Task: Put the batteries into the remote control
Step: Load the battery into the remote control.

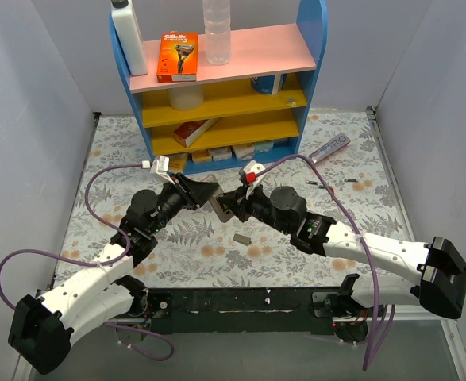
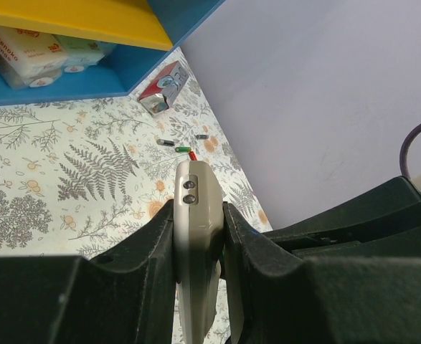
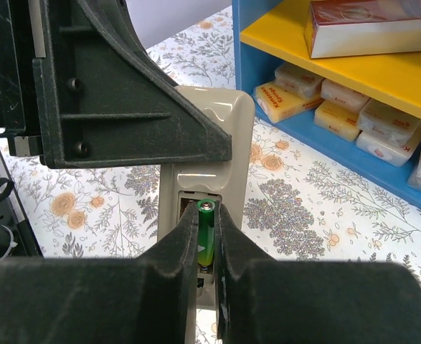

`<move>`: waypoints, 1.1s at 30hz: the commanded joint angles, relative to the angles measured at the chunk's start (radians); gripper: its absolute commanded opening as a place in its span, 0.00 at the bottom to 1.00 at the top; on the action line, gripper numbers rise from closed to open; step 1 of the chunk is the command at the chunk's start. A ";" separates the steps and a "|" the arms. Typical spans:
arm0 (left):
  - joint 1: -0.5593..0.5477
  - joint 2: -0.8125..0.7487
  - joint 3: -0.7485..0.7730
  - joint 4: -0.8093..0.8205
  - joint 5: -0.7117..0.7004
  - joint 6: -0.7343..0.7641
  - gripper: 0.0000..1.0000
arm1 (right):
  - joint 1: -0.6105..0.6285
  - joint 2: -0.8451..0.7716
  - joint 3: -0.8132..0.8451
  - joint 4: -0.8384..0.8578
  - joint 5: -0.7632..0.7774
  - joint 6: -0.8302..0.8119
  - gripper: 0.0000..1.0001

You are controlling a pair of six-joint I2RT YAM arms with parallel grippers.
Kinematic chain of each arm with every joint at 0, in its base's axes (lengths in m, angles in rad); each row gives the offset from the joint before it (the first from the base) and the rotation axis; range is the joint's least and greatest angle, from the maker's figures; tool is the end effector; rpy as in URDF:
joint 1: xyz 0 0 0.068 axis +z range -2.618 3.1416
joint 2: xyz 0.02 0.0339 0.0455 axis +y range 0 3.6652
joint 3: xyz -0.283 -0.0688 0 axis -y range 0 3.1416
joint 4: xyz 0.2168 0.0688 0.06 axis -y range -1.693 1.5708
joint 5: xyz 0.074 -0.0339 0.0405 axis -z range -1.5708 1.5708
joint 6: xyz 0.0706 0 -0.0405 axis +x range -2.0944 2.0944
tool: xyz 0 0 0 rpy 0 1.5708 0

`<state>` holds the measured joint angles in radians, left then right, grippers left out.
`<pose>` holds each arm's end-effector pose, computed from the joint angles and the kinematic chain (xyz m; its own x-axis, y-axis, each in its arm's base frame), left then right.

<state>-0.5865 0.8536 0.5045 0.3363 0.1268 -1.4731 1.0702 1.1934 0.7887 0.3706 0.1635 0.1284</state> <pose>0.1635 -0.1194 0.3072 -0.6522 -0.7519 -0.0959 0.0532 0.0808 -0.9953 0.1455 0.2421 0.3415 -0.1171 0.0492 -0.9919 -0.7789 0.6150 0.1225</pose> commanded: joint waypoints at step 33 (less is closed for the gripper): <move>0.002 0.022 0.068 -0.006 0.042 -0.029 0.00 | 0.002 0.014 0.021 -0.010 0.056 0.027 0.32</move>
<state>-0.5854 0.8829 0.5198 0.3046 0.1459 -1.4921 1.0737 1.2110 0.7887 0.3538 0.2016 0.1581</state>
